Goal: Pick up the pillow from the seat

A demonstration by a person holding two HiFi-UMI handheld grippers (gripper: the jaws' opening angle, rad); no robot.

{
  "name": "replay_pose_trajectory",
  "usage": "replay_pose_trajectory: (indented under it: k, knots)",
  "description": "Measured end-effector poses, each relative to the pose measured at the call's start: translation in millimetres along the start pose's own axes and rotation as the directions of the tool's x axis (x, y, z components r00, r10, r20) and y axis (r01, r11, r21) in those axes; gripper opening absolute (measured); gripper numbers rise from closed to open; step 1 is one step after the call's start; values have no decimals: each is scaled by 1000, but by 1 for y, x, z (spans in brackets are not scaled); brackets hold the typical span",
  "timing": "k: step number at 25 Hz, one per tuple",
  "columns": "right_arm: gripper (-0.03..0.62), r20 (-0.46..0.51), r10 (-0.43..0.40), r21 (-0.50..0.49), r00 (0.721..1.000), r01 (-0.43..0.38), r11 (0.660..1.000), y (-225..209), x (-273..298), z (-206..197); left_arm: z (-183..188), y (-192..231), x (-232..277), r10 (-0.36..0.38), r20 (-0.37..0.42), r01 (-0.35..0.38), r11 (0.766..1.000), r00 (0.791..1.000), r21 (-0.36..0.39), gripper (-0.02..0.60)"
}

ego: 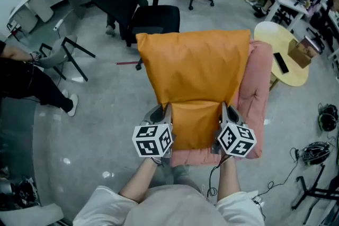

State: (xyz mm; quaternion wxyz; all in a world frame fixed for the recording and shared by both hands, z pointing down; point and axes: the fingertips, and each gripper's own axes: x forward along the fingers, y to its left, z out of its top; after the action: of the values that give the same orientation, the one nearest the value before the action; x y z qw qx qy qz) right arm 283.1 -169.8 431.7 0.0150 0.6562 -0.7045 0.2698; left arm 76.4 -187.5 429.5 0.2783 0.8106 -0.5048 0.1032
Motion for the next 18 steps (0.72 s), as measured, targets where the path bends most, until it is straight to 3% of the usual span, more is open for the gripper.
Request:
replay_pose_trajectory:
  k: [9,18]
  knots:
    - [32,-11,73,-42,997,-74,996,82,7,-15,12,66,-52,48,24,-47,998,999,-28,28]
    - [34,-9,71,-41,997,-71,997,184,11,-47,30,154,-111,43,22,-42,999,999,-19,28]
